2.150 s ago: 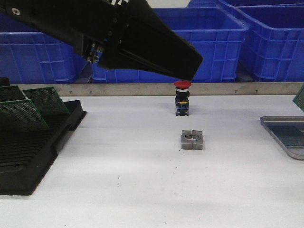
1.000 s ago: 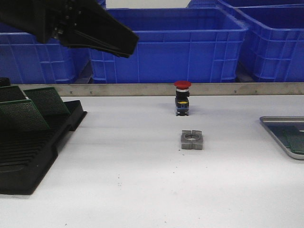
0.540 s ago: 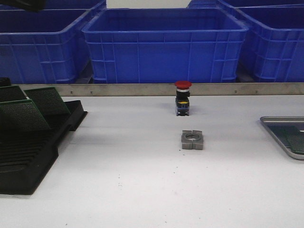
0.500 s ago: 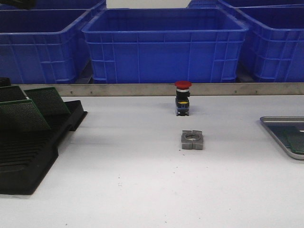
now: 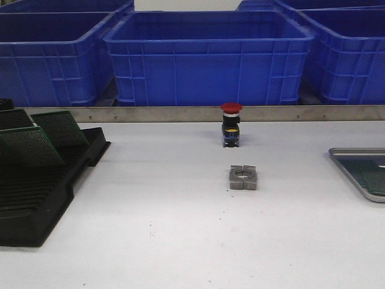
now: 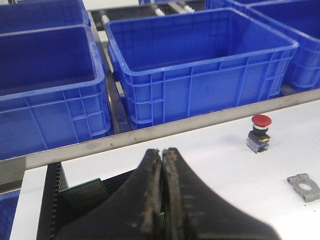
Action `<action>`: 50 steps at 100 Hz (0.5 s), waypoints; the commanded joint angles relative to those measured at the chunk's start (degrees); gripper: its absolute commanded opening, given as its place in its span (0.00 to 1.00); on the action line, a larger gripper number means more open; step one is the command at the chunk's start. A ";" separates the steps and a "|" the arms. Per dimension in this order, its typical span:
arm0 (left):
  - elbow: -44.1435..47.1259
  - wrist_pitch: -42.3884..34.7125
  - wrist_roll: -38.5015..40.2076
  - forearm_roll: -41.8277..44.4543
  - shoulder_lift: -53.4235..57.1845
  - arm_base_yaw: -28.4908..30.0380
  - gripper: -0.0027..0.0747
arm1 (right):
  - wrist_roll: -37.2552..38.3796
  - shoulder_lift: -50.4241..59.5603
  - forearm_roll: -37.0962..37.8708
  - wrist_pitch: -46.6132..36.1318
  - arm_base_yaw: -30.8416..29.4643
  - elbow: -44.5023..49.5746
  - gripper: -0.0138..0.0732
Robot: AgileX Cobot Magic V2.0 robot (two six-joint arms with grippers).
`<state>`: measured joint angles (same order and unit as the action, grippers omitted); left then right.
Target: Place circuit board on tray
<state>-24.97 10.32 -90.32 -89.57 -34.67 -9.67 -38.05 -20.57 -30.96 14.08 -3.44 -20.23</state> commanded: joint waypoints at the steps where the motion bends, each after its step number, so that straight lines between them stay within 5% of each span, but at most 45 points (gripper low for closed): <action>1: 1.52 -0.15 0.64 -1.81 4.93 0.17 0.01 | -0.58 5.09 -0.75 -3.71 0.16 0.08 0.09; 50: 11.47 -0.18 0.64 -3.52 20.01 0.17 0.01 | -0.63 14.65 -0.70 6.27 0.16 2.54 0.09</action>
<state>-12.32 9.95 -90.32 -91.65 -14.41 -9.67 -38.08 -5.32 -31.10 22.75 -3.44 -16.27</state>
